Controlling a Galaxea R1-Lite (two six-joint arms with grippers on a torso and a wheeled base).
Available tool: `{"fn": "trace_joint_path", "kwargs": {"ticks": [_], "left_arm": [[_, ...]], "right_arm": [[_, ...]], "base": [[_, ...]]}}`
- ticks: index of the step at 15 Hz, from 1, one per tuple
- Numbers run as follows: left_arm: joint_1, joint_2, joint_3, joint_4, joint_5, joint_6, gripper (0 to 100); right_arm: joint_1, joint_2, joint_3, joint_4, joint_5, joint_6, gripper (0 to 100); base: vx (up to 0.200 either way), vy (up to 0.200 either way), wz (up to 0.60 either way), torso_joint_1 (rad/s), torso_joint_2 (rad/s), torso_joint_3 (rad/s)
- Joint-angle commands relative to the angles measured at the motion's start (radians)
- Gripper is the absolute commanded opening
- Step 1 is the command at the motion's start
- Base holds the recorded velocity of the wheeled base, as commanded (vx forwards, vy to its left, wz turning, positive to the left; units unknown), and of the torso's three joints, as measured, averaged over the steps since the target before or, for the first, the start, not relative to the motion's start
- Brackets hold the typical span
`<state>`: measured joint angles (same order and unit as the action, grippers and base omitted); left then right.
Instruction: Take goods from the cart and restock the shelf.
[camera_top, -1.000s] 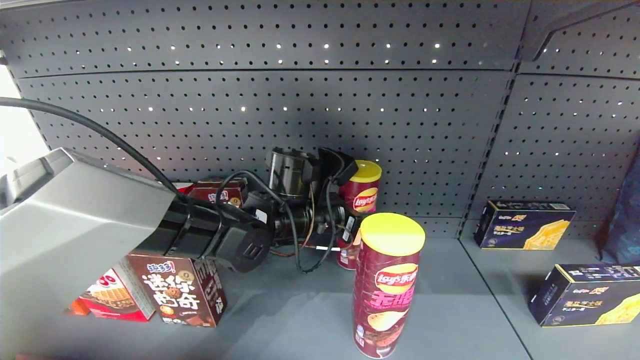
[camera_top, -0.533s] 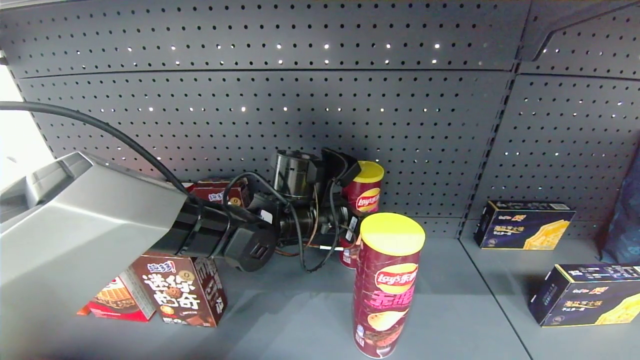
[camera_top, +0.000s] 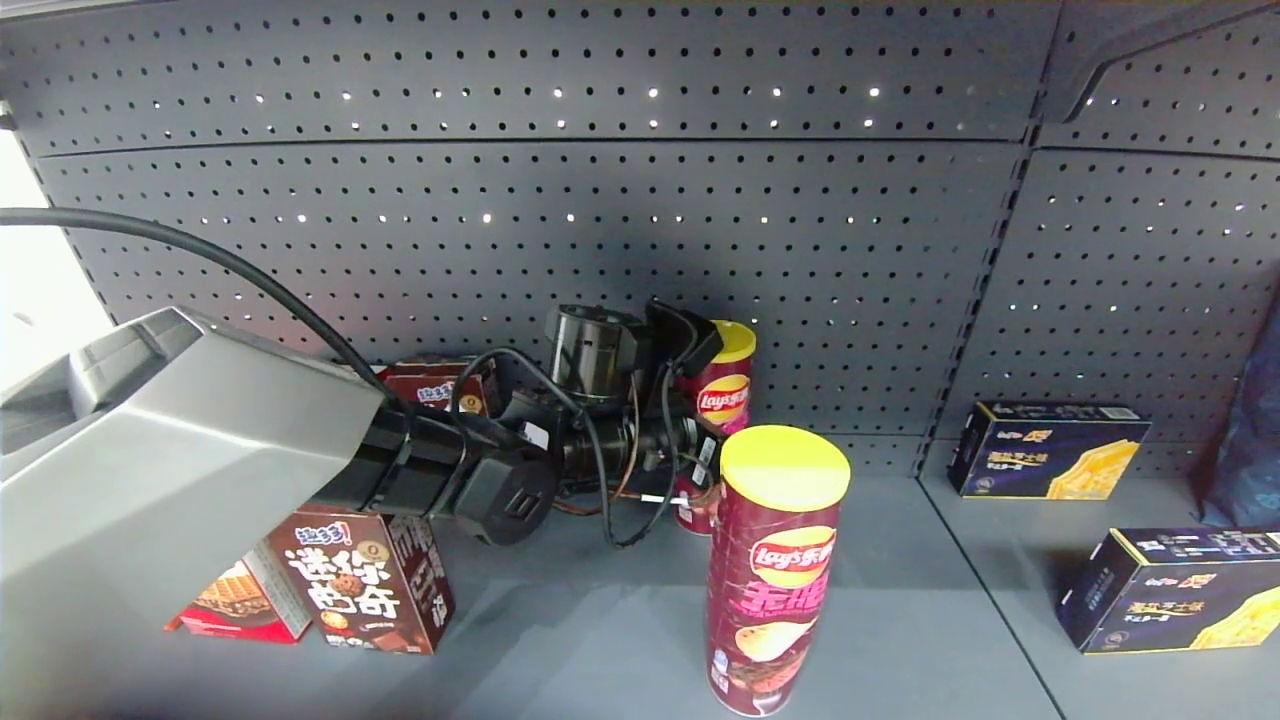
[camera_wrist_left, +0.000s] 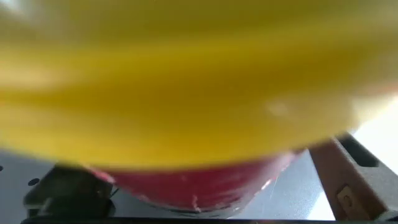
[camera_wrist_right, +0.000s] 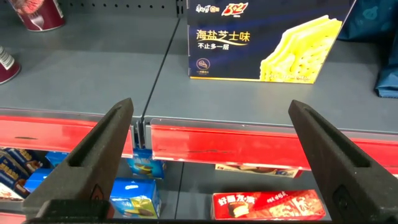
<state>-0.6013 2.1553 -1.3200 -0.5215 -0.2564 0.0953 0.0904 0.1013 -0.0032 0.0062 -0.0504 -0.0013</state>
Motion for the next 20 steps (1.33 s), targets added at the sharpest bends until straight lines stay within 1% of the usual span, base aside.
{"fn": "trace_joint_path", "kwargs": {"ticks": [1, 3, 6, 9, 10, 11, 13, 15, 18, 20], "left_arm": [[0.003, -0.018, 0.004, -0.002, 0.0, 0.0, 100], [0.006, -0.063, 0.019, -0.002, 0.0, 0.0, 100], [0.009, -0.137, 0.094, -0.003, -0.001, 0.001, 100], [0.021, -0.221, 0.212, -0.058, -0.001, 0.003, 100], [0.023, -0.238, 0.235, -0.064, 0.0, 0.003, 100], [0.038, -0.288, 0.3, -0.066, 0.0, 0.004, 100], [0.043, -0.339, 0.364, -0.069, 0.008, 0.009, 100], [0.044, -0.362, 0.393, -0.08, 0.035, 0.007, 100], [0.046, -0.364, 0.401, -0.069, 0.163, 0.009, 100], [0.043, -0.361, 0.401, -0.064, 0.207, 0.009, 100]], "right_arm": [[0.0, 0.002, 0.0, 0.0, 0.0, 0.0, 100], [0.002, 0.002, 0.0, 0.0, 0.0, 0.0, 100], [0.002, 0.002, 0.0, 0.0, 0.0, 0.0, 100], [0.002, 0.002, 0.0, 0.0, 0.0, 0.0, 100], [0.002, 0.002, 0.0, 0.0, 0.0, 0.0, 100], [0.0, 0.002, 0.0, 0.0, 0.0, 0.0, 100], [0.0, 0.002, 0.0, 0.0, 0.0, 0.0, 100], [0.002, 0.002, 0.0, 0.0, 0.0, 0.0, 100], [0.0, 0.002, 0.0, 0.0, 0.0, 0.0, 100], [0.0, 0.002, 0.0, 0.0, 0.0, 0.0, 100]], "base": [[0.0, 0.0, 0.0, 0.0, 0.0, 0.0], [0.0, 0.0, 0.0, 0.0, 0.0, 0.0], [0.0, 0.0, 0.0, 0.0, 0.0, 0.0], [0.0, 0.0, 0.0, 0.0, 0.0, 0.0], [0.0, 0.0, 0.0, 0.0, 0.0, 0.0], [0.0, 0.0, 0.0, 0.0, 0.0, 0.0], [0.0, 0.0, 0.0, 0.0, 0.0, 0.0], [0.0, 0.0, 0.0, 0.0, 0.0, 0.0], [0.0, 0.0, 0.0, 0.0, 0.0, 0.0], [0.0, 0.0, 0.0, 0.0, 0.0, 0.0]]}}
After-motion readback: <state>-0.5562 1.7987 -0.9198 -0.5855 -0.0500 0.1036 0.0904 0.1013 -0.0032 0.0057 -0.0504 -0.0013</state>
